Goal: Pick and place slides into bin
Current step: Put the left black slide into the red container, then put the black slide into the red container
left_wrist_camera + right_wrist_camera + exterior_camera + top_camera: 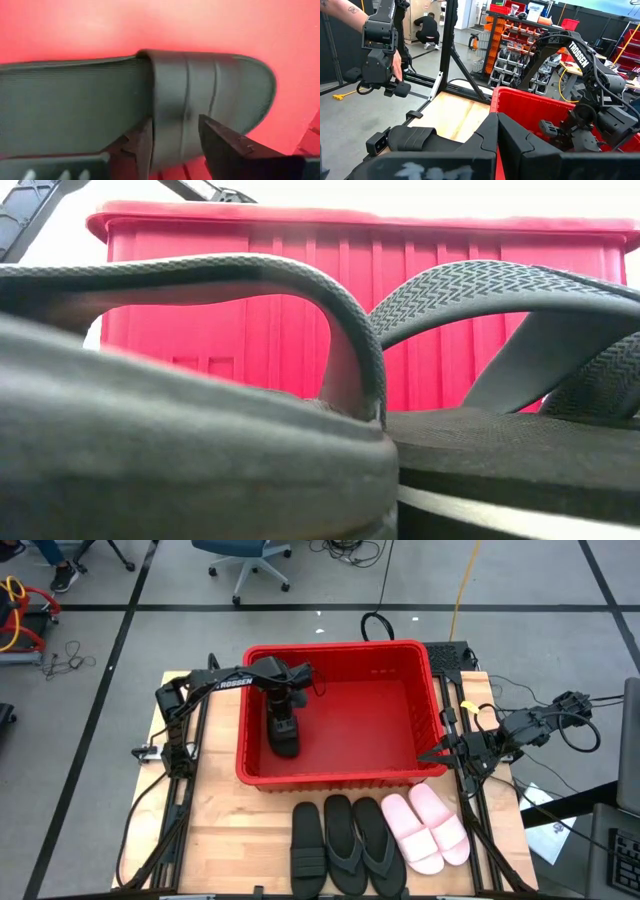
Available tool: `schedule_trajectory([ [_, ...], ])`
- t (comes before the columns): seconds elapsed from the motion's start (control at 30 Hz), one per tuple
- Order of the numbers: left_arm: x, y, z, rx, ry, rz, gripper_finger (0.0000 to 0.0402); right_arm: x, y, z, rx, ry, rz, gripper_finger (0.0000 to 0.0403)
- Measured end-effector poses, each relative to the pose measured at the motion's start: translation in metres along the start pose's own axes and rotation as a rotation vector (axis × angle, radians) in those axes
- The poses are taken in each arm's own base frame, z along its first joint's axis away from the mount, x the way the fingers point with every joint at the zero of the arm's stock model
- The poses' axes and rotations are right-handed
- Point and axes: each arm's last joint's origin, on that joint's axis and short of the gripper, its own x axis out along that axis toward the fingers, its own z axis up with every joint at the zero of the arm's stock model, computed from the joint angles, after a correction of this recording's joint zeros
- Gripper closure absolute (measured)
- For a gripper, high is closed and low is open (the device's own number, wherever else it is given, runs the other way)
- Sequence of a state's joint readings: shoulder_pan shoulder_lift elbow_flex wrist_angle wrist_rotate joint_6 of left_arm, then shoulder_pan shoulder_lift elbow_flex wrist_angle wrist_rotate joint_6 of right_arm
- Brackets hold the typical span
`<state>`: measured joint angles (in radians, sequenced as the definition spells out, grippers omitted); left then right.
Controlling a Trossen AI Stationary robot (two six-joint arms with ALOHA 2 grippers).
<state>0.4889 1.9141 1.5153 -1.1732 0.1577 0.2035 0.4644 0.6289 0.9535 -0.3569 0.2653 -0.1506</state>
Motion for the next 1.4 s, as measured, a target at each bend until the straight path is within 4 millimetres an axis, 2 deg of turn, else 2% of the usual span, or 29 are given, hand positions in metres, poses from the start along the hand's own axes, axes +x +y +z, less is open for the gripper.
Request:
schedule_trajectory([
  [0.17, -0.003, -0.001, -0.002, 0.023, -0.002, -0.002, 0.0234, 0.000, 0.000, 0.000, 0.000, 0.000, 0.000, 0.0403],
  [0.27, -0.015, -0.004, -0.006, 0.016, -0.030, 0.004, 0.0234, 0.000, 0.000, 0.000, 0.000, 0.000, 0.000, 0.0403],
  [0.47, -0.058, -0.016, -0.026, -0.013, -0.147, 0.029, 0.0233, 0.000, 0.000, 0.001, 0.002, -0.008, -0.001, 0.0403],
  [0.6, -0.093, -0.034, -0.047, -0.039, -0.264, 0.038, 0.0233, 0.000, 0.000, 0.001, 0.003, -0.011, -0.008, 0.0403],
  [0.77, -0.126, -0.074, -0.074, 0.047, -0.390, 0.024, 0.0234, 0.000, -0.001, 0.001, 0.001, -0.003, -0.026, 0.0403],
  [0.9, -0.139, -0.112, -0.093, 0.107, -0.441, -0.026, 0.0234, 0.000, -0.001, 0.001, 0.000, -0.003, -0.026, 0.0403],
  [1.13, -0.138, -0.176, -0.117, 0.264, -0.428, -0.114, 0.0234, 0.000, -0.001, 0.000, -0.001, -0.002, -0.023, 0.0403],
  [1.4, -0.134, -0.236, -0.139, 0.322, -0.448, -0.235, 0.0234, 0.000, -0.001, 0.000, 0.012, -0.002, -0.022, 0.0403],
])
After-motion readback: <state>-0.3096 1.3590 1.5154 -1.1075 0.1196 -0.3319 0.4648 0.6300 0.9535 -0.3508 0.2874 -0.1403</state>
